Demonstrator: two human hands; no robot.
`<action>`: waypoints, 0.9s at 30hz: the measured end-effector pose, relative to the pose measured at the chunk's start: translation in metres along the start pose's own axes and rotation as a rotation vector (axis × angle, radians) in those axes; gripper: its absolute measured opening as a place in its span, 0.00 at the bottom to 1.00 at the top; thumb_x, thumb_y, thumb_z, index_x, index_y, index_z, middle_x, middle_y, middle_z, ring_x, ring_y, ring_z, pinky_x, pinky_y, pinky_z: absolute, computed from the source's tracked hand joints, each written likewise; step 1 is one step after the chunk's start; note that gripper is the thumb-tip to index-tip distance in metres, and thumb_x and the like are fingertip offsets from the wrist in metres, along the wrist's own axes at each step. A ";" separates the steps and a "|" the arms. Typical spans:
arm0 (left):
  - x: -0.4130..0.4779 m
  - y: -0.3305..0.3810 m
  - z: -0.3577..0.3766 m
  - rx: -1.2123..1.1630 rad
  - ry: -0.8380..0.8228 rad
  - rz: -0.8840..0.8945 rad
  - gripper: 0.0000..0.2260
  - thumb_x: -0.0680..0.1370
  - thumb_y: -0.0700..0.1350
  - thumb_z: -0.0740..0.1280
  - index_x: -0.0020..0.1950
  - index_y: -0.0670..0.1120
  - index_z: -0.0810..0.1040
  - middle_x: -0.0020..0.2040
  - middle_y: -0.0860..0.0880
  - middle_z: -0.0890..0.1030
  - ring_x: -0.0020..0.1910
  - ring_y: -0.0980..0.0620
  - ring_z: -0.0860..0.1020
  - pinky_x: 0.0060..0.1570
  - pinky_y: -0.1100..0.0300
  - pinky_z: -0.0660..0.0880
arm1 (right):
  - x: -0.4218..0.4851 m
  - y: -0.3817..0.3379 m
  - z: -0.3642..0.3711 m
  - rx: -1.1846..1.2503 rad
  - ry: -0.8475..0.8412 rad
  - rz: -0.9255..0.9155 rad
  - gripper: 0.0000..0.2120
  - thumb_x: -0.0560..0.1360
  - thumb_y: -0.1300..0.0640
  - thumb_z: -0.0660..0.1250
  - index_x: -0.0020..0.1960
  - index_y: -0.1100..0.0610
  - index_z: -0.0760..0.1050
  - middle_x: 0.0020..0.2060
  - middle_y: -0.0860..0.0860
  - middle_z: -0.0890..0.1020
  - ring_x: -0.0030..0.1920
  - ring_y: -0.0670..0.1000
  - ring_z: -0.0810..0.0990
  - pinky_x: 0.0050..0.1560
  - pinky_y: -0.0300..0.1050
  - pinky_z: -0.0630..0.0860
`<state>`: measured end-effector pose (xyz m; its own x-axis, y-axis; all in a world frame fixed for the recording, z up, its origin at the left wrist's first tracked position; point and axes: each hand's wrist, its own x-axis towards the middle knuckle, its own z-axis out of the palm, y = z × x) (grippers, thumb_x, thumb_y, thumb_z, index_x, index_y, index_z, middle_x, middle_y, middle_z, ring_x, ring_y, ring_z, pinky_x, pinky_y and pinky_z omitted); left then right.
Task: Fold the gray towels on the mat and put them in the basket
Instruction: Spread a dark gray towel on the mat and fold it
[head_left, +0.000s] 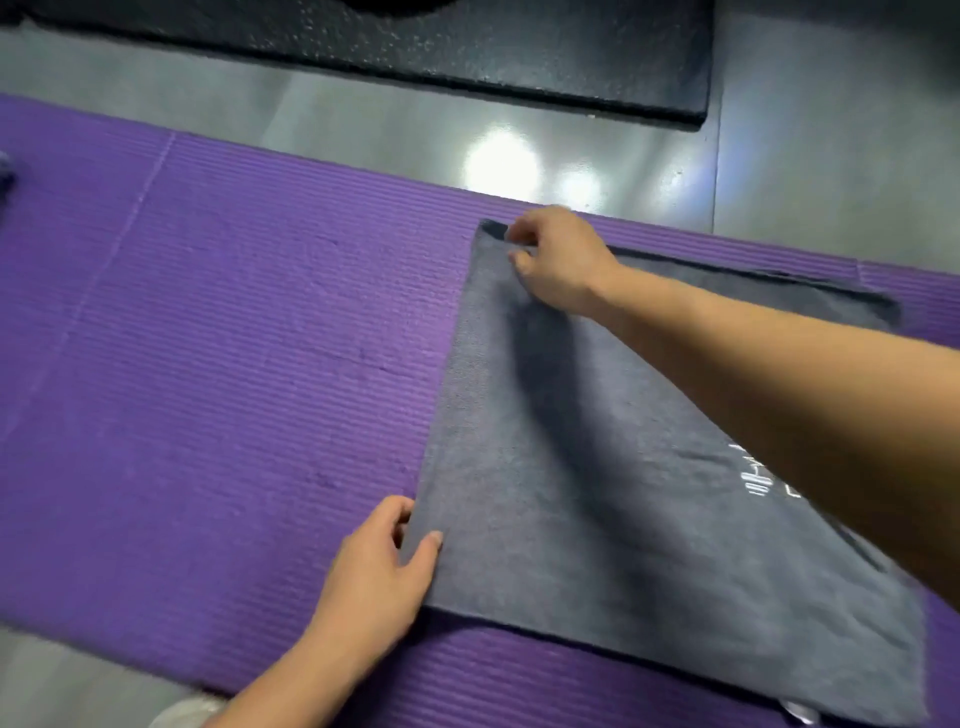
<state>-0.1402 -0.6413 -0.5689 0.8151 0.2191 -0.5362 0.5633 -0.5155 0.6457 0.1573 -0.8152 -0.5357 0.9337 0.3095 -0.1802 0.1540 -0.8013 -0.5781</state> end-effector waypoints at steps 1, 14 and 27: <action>-0.002 -0.003 0.000 -0.035 -0.021 0.002 0.05 0.77 0.46 0.73 0.49 0.53 0.78 0.43 0.60 0.84 0.43 0.60 0.83 0.48 0.51 0.79 | 0.019 -0.005 0.004 -0.004 0.013 0.019 0.15 0.78 0.57 0.65 0.64 0.56 0.78 0.63 0.55 0.78 0.61 0.55 0.79 0.59 0.45 0.75; -0.008 -0.024 -0.016 -0.378 0.059 -0.162 0.03 0.78 0.35 0.70 0.47 0.42 0.80 0.38 0.47 0.85 0.34 0.56 0.81 0.36 0.62 0.75 | 0.092 -0.028 0.016 -0.124 -0.086 -0.025 0.09 0.74 0.60 0.73 0.39 0.52 0.75 0.43 0.53 0.81 0.45 0.53 0.78 0.43 0.43 0.71; -0.012 0.014 -0.064 -0.367 0.557 0.156 0.05 0.73 0.48 0.74 0.47 0.55 0.82 0.41 0.58 0.84 0.38 0.63 0.80 0.42 0.71 0.75 | 0.096 -0.078 -0.007 0.465 0.102 -0.132 0.11 0.78 0.65 0.62 0.45 0.51 0.77 0.39 0.51 0.79 0.36 0.52 0.84 0.41 0.52 0.85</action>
<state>-0.1332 -0.5981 -0.5187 0.7829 0.6093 -0.1261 0.3631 -0.2827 0.8878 0.2367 -0.7269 -0.5022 0.9464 0.3227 -0.0166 0.1339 -0.4384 -0.8888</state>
